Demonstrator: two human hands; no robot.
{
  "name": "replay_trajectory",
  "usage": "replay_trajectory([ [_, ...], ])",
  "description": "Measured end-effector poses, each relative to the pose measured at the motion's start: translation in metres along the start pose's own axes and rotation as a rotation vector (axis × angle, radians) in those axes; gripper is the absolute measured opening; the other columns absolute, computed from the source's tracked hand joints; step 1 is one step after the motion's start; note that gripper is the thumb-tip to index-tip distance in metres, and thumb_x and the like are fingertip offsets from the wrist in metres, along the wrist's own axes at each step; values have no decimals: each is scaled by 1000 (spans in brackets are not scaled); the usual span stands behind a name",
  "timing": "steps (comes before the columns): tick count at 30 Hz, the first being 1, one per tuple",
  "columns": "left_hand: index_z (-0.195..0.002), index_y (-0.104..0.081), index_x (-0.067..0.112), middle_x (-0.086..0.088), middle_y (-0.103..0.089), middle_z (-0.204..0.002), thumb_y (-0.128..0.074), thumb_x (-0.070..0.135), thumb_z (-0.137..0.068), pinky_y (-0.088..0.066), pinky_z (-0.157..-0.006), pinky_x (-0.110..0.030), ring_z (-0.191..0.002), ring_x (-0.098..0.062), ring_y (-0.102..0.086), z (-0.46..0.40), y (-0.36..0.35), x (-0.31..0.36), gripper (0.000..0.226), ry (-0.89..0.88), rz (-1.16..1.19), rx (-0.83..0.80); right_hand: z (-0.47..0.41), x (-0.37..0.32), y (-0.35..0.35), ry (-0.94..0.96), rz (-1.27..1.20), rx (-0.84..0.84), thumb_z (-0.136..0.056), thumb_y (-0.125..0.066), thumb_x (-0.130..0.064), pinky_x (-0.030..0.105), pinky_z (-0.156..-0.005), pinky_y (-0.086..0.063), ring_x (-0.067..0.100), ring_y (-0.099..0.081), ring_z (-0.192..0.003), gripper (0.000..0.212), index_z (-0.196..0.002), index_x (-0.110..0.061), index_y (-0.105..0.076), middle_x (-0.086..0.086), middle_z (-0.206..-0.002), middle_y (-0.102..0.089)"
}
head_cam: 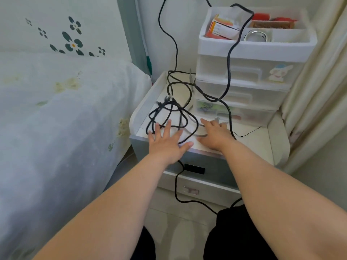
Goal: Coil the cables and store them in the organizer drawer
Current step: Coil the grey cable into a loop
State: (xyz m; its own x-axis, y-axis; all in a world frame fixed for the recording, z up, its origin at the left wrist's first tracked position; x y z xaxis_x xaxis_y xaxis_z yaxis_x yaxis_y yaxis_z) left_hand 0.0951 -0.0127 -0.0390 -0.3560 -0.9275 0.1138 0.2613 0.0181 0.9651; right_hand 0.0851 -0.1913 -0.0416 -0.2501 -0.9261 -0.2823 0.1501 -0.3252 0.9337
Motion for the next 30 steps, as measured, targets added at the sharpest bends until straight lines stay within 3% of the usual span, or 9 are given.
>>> replay_trajectory([
  [5,-152,5,34,2,18,-160,-26,73,-87,5,-114,-57,-145,-36,15,-10,9,-25,82,101,181,7,-8,-13,-11,89,47,178,-94,-50,-32,40,-100,-32,37,-34,-121,33,-122,-13,-52,11,-130,-46],
  [10,-152,5,27,0,13,-161,-48,56,-90,-2,-115,-55,-146,-34,10,-11,5,-32,86,57,205,89,-4,-34,-5,192,47,465,-100,-40,-21,40,-84,-39,35,-42,-110,23,-111,-4,-51,14,-119,-51],
  [13,-153,1,25,3,10,-162,-45,38,-96,-6,-116,-54,-147,-33,9,-12,9,-37,74,29,276,124,15,-60,23,254,-109,701,-102,-36,-24,34,-61,-35,26,-48,-86,23,-103,-6,-51,10,-102,-56],
  [16,-153,-4,20,3,3,-162,-40,27,-99,-9,-118,-49,-147,-31,4,-13,14,-45,65,2,345,138,45,-83,54,259,-262,788,-102,-32,-29,29,-45,-25,18,-44,-60,26,-104,-10,-50,-1,-79,-52],
  [19,-152,-17,14,-1,-11,-161,-40,26,-100,-15,-118,-41,-147,-24,-10,-14,20,-51,58,-32,436,181,78,-98,72,268,-405,872,-102,-32,-30,31,-46,-31,16,-45,-53,24,-105,-13,-48,-5,-68,-49],
  [22,-141,-44,17,2,-35,-153,-43,28,-99,-25,-112,-31,-141,-18,-29,-7,30,-54,43,-20,619,170,104,-107,82,311,-613,954,-101,-33,-31,34,-51,-37,17,-46,-54,16,-99,-20,-45,-9,-63,-47],
  [24,-112,-63,22,-2,-59,-119,-43,29,-98,-39,-87,-25,-113,-20,-52,-3,35,-56,25,6,699,134,111,-110,85,324,-707,933,-101,-34,-32,36,-52,-37,13,-42,-54,13,-95,-24,-42,-8,-62,-45],
  [26,-87,-59,23,-1,-52,-91,-45,28,-95,-37,-68,-26,-85,-19,-50,2,43,-59,18,25,732,146,112,-110,84,308,-815,899,-101,-34,-31,35,-53,-37,6,-39,-54,16,-94,-21,-43,-10,-63,-43],
  [30,-93,-71,19,8,-71,-101,-43,34,-99,-48,-79,-29,-87,-9,-69,24,57,-60,32,47,1069,100,114,-102,89,267,-1144,1066,-102,-31,-22,18,-56,-35,2,-38,-59,17,-88,-19,-41,-7,-71,-41],
])
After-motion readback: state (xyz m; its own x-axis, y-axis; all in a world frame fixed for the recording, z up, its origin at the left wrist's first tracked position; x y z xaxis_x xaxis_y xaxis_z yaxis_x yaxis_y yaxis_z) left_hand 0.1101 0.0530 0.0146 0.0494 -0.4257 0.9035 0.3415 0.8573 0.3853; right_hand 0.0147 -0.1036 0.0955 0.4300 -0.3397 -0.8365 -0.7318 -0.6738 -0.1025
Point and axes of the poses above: each hand's wrist, its own z-axis away from the middle knuckle, its own y-axis out of the back of the hand, x = y × z, the point moved 2 cm from there along -z, towards the middle knuckle
